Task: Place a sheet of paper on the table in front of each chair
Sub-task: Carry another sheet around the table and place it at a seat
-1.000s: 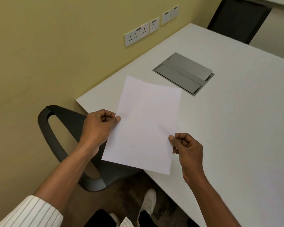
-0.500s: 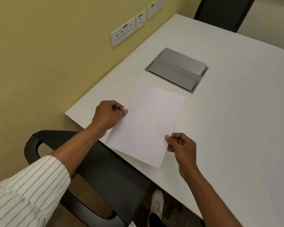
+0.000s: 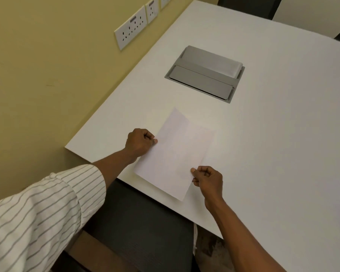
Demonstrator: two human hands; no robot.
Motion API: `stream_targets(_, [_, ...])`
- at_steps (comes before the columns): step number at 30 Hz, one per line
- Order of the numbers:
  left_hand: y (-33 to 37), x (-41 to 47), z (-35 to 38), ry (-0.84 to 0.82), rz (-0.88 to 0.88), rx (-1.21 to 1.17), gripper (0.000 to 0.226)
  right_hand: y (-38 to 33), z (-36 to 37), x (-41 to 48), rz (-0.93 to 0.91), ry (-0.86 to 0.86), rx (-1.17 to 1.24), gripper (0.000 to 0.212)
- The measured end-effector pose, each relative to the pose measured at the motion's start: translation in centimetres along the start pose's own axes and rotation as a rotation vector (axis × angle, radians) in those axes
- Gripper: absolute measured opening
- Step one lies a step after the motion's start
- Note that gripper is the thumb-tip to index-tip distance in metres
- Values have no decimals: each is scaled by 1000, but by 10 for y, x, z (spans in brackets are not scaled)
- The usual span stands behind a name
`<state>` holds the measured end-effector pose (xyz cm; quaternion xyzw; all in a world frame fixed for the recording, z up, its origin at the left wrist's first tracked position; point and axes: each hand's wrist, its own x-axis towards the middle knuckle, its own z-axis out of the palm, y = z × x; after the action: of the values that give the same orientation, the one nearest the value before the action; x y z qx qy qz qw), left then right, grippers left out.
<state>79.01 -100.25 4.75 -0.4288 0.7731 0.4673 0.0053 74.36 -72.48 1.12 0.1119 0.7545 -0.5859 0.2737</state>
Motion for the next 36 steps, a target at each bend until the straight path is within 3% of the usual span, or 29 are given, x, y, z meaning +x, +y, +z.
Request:
stream_targets(12, [-31,41,42,88,-96,6,14,26,6,46,-36,21,-205,15])
stream_targets(36, [-51,53,71,72,-77,391,13,53,15,63,8,24,-626,24])
